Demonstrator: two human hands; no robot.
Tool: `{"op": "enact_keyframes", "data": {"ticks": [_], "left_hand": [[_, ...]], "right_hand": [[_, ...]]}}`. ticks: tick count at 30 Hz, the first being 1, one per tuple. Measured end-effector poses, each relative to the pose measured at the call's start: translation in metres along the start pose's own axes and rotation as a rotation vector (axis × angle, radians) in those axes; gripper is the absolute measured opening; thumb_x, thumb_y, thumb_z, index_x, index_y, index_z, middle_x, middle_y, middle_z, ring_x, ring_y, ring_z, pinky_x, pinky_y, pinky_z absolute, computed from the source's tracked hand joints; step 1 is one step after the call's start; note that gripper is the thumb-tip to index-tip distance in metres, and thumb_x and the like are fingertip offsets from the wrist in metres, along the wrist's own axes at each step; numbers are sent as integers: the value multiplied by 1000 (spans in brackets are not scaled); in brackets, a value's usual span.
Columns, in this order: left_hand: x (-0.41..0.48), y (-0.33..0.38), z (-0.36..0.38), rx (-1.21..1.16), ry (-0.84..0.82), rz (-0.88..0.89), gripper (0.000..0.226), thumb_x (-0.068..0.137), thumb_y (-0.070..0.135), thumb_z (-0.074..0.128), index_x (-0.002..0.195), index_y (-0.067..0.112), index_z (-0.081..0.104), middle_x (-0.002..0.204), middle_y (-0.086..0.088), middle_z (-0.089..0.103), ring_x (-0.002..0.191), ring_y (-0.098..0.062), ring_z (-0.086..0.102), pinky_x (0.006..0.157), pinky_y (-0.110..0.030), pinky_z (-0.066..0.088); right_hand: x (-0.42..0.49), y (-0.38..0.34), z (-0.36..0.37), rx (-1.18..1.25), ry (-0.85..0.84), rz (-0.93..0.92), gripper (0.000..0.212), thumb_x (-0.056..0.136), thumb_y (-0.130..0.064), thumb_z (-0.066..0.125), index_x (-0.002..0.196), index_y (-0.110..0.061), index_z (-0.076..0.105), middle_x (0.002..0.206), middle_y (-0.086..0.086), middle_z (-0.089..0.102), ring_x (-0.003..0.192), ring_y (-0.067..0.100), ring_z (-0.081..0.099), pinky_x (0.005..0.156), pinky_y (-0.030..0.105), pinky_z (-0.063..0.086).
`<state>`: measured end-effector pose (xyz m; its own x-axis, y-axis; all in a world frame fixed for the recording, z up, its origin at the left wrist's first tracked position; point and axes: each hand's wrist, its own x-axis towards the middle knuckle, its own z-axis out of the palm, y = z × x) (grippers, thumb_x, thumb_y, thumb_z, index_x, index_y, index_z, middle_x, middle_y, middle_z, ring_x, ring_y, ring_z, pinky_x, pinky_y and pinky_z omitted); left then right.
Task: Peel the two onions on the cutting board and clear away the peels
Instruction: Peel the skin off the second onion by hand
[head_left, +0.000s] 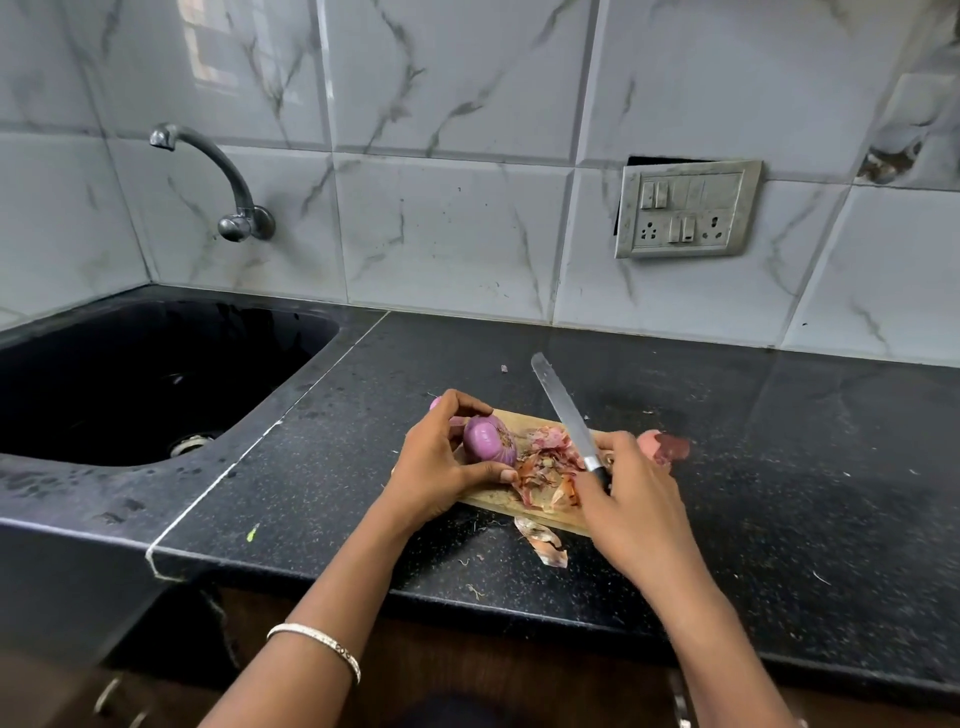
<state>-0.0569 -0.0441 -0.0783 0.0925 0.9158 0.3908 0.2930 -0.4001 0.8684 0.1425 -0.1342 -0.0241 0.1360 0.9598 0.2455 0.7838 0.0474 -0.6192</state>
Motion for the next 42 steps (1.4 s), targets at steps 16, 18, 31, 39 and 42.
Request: {"op": "enact_keyframes", "data": {"ticks": [16,18,31,39,42], "left_hand": [[-3,6,0,-56,46,-19,74,52,33,94,114,17,57,113,4,70,104,-10,71,92,-34,60],[-3,6,1,-61,57,-25,72,52,30,95,112,19,57,111,3,71,104,-10,71,92,-33,60],[0,2,0,-73,58,-45,69,53,14,96,115,14,66,112,9,71,102,-11,72,89,-25,59],[3,1,-2,-108,56,-60,65,52,13,97,111,13,68,103,15,74,93,-13,75,83,-23,59],[3,3,-3,-102,51,-45,65,52,22,95,110,14,69,104,19,72,93,-12,74,84,-23,59]], "right_hand": [[-22,-25,29,6,-210,-146,53,109,-36,28,158,-46,11,117,1,66,110,23,55,90,40,48],[-26,-25,34,-14,-207,-146,54,109,-37,26,157,-48,5,99,1,63,95,21,56,81,40,49],[-30,-23,37,7,-117,-157,39,107,-32,30,139,-45,12,82,2,62,71,21,59,64,43,49],[-23,-25,41,-60,-126,-170,29,107,-31,30,133,-39,19,83,4,60,75,27,59,64,44,47],[-12,-31,43,-80,-97,-196,19,107,-31,30,125,-36,24,86,4,60,79,30,57,66,45,46]]}}
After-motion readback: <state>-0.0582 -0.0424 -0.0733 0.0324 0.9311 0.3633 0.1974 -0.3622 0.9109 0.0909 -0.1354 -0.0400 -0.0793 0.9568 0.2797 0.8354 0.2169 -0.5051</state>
